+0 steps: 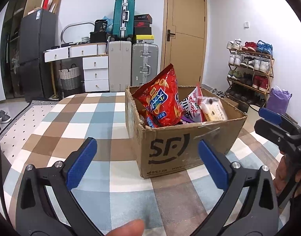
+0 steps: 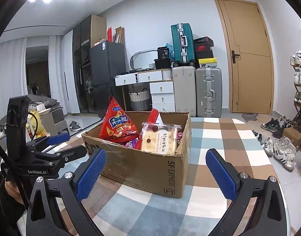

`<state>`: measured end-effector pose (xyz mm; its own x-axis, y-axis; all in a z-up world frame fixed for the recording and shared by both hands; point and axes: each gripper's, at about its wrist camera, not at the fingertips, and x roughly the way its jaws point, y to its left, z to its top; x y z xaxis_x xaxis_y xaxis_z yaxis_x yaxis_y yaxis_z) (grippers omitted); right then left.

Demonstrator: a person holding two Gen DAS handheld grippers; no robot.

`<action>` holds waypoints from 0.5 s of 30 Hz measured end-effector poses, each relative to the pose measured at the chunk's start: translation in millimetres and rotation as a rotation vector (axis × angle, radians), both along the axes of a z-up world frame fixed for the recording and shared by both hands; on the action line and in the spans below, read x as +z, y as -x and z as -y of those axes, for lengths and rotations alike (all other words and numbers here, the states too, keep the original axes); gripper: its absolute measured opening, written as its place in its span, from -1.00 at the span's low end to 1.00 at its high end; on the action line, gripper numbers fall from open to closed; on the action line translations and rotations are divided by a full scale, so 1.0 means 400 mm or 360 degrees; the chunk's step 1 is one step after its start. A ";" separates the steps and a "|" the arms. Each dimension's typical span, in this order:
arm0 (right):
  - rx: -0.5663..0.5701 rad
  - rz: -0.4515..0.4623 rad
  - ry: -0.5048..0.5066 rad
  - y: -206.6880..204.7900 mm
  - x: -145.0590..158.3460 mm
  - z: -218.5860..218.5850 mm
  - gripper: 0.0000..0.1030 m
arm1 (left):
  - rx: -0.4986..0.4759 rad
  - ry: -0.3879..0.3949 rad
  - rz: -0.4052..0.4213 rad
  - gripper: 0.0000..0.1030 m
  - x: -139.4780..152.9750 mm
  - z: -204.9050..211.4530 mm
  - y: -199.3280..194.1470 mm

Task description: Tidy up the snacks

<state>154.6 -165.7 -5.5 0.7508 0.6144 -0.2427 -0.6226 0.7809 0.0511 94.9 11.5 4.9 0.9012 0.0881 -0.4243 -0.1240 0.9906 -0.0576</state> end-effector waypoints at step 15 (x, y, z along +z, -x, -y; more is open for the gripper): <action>0.0019 0.0002 0.0029 -0.001 -0.004 -0.010 0.99 | 0.0057 0.0048 0.0013 0.99 -0.001 -0.026 -0.001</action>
